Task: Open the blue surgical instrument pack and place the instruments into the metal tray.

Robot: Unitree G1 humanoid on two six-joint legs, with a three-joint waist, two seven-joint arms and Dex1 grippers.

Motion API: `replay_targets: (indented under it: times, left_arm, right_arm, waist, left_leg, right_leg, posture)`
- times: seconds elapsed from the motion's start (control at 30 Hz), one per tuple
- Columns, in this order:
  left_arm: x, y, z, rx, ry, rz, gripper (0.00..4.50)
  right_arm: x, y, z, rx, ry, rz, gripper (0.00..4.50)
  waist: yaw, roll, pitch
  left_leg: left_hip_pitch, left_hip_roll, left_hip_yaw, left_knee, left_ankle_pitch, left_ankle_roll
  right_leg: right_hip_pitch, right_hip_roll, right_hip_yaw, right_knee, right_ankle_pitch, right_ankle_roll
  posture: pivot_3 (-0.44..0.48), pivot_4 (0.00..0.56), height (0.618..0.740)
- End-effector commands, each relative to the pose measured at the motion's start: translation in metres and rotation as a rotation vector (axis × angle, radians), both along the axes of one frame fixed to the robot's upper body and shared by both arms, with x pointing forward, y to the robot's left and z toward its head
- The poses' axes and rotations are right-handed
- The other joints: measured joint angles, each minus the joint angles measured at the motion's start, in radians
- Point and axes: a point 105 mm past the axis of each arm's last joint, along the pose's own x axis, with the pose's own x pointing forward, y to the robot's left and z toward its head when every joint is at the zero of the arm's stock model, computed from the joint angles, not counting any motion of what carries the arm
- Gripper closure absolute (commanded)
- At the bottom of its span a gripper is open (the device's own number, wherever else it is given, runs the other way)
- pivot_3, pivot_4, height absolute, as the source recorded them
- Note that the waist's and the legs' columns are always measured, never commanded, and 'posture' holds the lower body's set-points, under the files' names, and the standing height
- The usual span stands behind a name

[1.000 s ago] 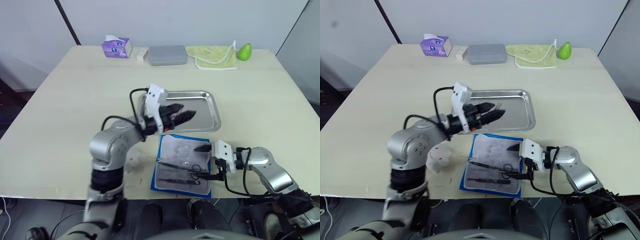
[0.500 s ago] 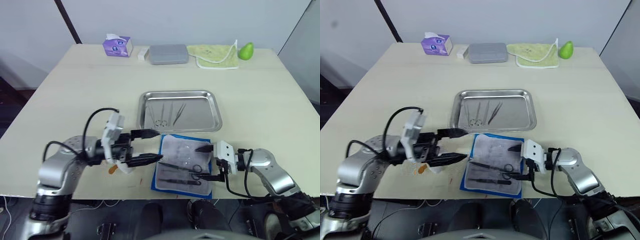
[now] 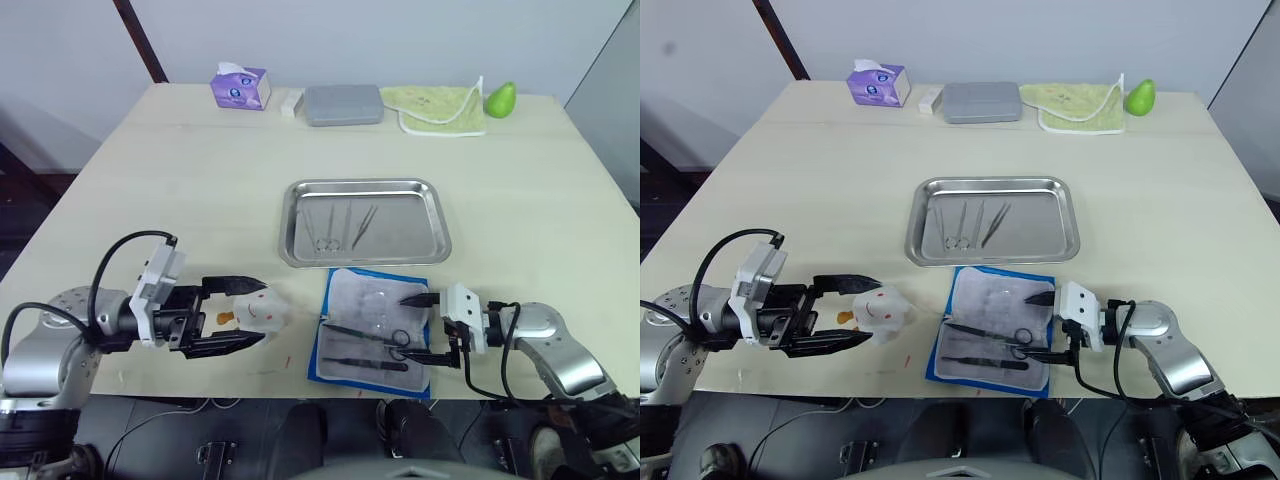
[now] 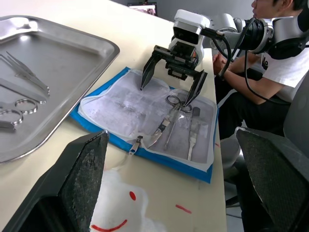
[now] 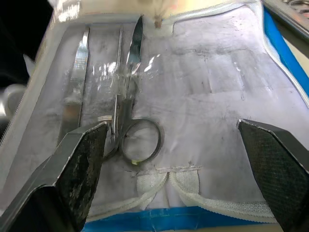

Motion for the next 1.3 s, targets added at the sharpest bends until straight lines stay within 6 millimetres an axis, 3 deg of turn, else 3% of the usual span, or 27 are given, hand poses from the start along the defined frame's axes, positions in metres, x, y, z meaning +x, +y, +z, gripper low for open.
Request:
replay_targets:
  times: [0.03,0.23,0.37,0.57,0.73,0.97,1.3]
  left_arm:
    - [0.000,-0.004,0.007,0.013,-0.044,-0.037,0.04]
    - [0.003,-0.014,0.006,0.020,-0.055,-0.088,0.04]
    - [0.005,-0.025,0.001,0.031,-0.062,-0.131,0.04]
    - [0.013,-0.052,-0.008,0.046,-0.093,-0.221,0.04]
    - [0.020,-0.081,-0.008,0.050,-0.133,-0.283,0.04]
    - [0.030,-0.110,-0.020,0.090,-0.148,-0.364,0.04]
    - [0.036,-0.095,-0.064,0.150,-0.158,-0.383,0.04]
  right_arm:
    - [-0.006,-0.005,0.023,0.084,0.025,-0.008,0.00]
    - [-0.025,-0.021,0.065,0.109,-0.021,0.002,0.00]
    - [-0.045,-0.055,0.101,0.024,-0.078,-0.040,0.00]
    - [-0.072,-0.086,0.139,-0.069,-0.072,-0.108,0.00]
    - [-0.087,-0.091,0.148,-0.075,-0.075,-0.135,0.00]
    - [-0.090,-0.086,0.148,-0.074,-0.093,-0.170,0.00]
    - [-0.091,-0.079,0.146,-0.067,-0.101,-0.171,0.00]
  waist:
    - [0.003,0.002,0.002]
    - [0.006,0.008,0.007]
    - [0.007,0.008,0.008]
    - [0.008,0.007,0.013]
    - [0.011,0.003,0.013]
    - [0.006,0.003,0.013]
    - [0.008,0.003,0.013]
  left_leg:
    - [-0.002,0.000,0.000,0.001,0.000,0.000]
    - [-0.021,-0.005,-0.004,0.004,0.000,0.000]
    - [-0.024,-0.005,-0.005,0.006,0.000,0.000]
    - [-0.023,-0.006,-0.007,0.009,0.000,0.001]
    - [-0.023,-0.008,-0.008,0.012,0.000,0.001]
    - [-0.023,-0.008,-0.007,0.014,0.000,0.001]
    - [-0.023,-0.008,-0.007,0.014,0.000,0.001]
  right_leg:
    - [-0.002,0.000,-0.001,0.000,0.000,0.000]
    - [-0.015,0.001,-0.006,0.002,0.003,0.003]
    - [-0.016,0.001,-0.007,0.002,0.002,0.005]
    - [-0.013,0.002,-0.007,0.003,0.002,0.007]
    - [-0.011,0.001,-0.007,0.002,0.004,0.010]
    - [-0.010,0.001,-0.006,0.003,0.005,0.012]
    - [-0.010,0.001,-0.006,0.003,0.005,0.012]
  posture:
    - [0.000,0.150,0.740]
    - [0.000,0.150,0.740]
    - [0.000,0.150,0.740]
    - [0.000,0.150,0.740]
    - [0.000,0.150,0.740]
    - [0.000,0.150,0.740]
    - [0.000,0.150,0.740]
